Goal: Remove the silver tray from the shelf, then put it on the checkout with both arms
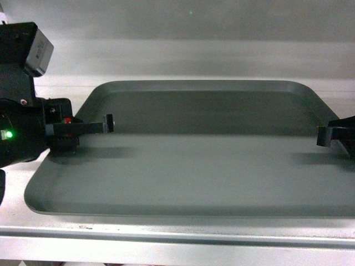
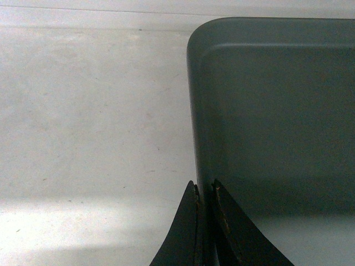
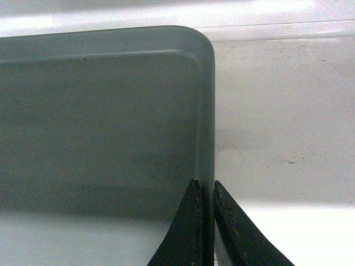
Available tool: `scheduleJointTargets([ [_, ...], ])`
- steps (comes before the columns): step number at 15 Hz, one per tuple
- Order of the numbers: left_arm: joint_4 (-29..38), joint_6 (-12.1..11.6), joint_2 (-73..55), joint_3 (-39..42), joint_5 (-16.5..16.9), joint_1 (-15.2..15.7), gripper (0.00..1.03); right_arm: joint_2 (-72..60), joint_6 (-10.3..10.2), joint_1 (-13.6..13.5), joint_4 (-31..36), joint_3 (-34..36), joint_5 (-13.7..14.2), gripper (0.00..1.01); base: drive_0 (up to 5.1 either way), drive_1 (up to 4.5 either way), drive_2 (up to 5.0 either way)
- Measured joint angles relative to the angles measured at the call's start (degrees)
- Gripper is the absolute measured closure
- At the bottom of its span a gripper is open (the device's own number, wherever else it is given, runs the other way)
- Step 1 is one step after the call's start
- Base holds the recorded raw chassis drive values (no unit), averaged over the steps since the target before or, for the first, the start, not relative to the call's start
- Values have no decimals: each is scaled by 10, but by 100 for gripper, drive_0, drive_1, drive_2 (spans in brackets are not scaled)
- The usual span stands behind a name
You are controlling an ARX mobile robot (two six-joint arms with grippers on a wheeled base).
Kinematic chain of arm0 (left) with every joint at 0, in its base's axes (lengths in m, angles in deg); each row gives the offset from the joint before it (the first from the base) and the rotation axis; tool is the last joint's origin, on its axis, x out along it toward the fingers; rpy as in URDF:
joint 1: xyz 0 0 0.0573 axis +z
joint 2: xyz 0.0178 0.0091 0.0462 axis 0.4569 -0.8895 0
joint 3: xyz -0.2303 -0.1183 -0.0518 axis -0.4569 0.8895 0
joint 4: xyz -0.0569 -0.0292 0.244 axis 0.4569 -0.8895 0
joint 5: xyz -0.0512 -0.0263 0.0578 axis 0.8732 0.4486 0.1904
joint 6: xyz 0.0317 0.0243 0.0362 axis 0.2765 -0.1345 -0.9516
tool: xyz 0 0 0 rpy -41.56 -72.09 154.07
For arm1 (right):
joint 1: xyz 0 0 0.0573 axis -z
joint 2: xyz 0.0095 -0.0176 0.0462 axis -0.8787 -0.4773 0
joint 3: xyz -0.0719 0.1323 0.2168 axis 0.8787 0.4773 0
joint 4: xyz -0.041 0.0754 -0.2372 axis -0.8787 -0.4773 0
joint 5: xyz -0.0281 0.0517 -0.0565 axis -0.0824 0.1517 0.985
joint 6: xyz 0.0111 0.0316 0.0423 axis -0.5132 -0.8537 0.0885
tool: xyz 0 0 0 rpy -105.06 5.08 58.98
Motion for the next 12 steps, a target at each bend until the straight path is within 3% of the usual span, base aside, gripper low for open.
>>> scheduleJointTargets([
  [10, -50, -11, 81, 5, -1, 3, 100, 81, -1, -17, -59, 1, 16, 98, 0, 0, 0],
  [11, -71, -10, 88, 5, 4, 3, 100, 90, 0, -18, -85, 0, 16, 98, 0, 0, 0],
  [12, -97, -8, 88, 5, 6, 4, 100, 96, 0, -21, -156, -21, 17, 98, 0, 0, 0],
])
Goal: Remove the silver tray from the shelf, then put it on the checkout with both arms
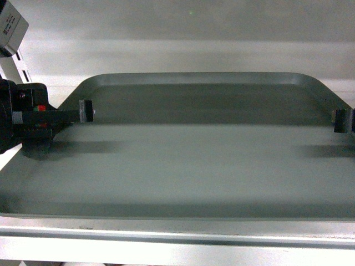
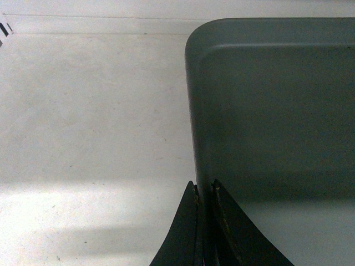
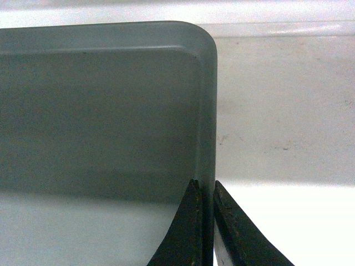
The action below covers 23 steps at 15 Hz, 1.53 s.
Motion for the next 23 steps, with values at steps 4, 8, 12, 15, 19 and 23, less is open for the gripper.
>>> scheduleJointTargets([
  [4, -10, -1, 12, 0, 2, 7, 100, -9, -2, -3, -9, -4, 9, 98, 0, 0, 0],
  [8, -10, -3, 12, 0, 2, 7, 100, -15, -2, -3, -6, -4, 10, 98, 0, 0, 0],
  [12, -8, -2, 12, 0, 1, 7, 100, -15, -2, 1, 0, -4, 10, 98, 0, 0, 0],
  [15, -6, -2, 11, 0, 0, 6, 100, -13, -2, 2, 3, -4, 10, 98, 0, 0, 0],
  [19, -6, -2, 11, 0, 0, 6, 100, -11, -2, 2, 3, -4, 10, 98, 0, 0, 0],
  [23, -6, -2, 11, 0, 0, 6, 100, -11, -2, 2, 3, -4, 10, 98, 0, 0, 0],
])
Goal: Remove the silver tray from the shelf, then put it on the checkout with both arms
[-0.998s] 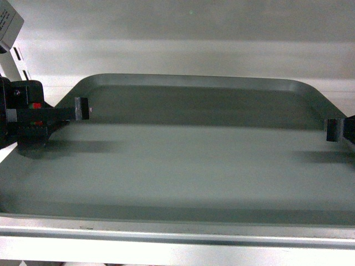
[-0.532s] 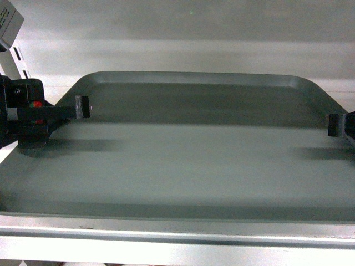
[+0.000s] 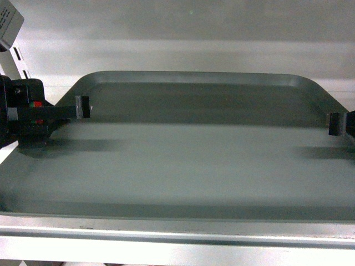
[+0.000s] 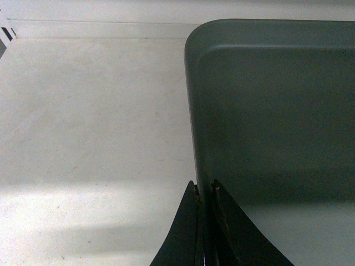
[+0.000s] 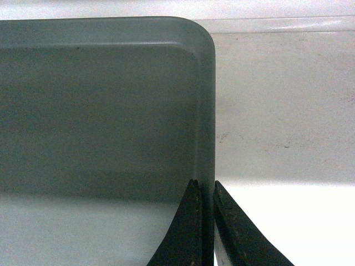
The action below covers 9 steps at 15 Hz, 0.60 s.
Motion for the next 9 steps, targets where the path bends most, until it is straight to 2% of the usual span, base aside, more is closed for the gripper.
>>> scheduleJointTargets([
  [3, 0, 0, 0, 0, 0, 0, 100, 0, 0, 0, 0, 0, 0, 98, 0, 0, 0],
  [5, 1, 0, 0, 0, 0, 0, 100, 0, 0, 0, 1, 0, 0, 98, 8, -204, 220],
  [9, -1, 0, -2, -1, 0, -1, 100, 0, 0, 3, -1, 0, 0, 98, 13, -403, 430],
])
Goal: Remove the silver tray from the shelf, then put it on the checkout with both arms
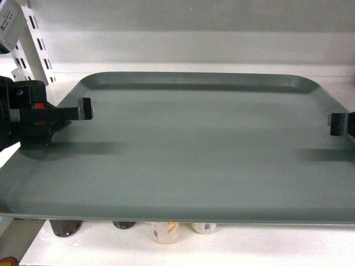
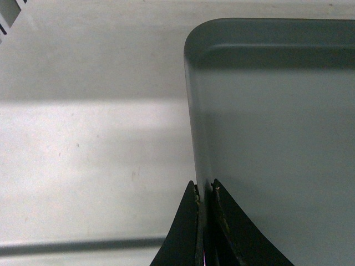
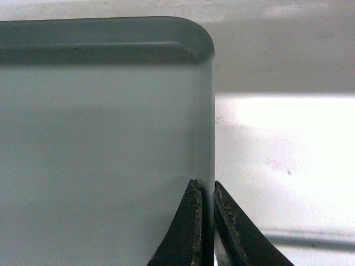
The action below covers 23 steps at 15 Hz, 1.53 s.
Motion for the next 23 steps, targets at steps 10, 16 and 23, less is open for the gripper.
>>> scheduleJointTargets([
  [10, 3, 0, 0, -1, -2, -1, 100, 3, 0, 0, 2, 0, 2, 98, 5, -412, 422],
  [16, 1, 0, 0, -2, 0, -2, 100, 3, 0, 0, 0, 0, 2, 98, 4, -413, 421],
  [23, 2, 0, 0, -2, 0, -2, 100, 3, 0, 1, 1, 0, 0, 98, 4, -413, 421],
])
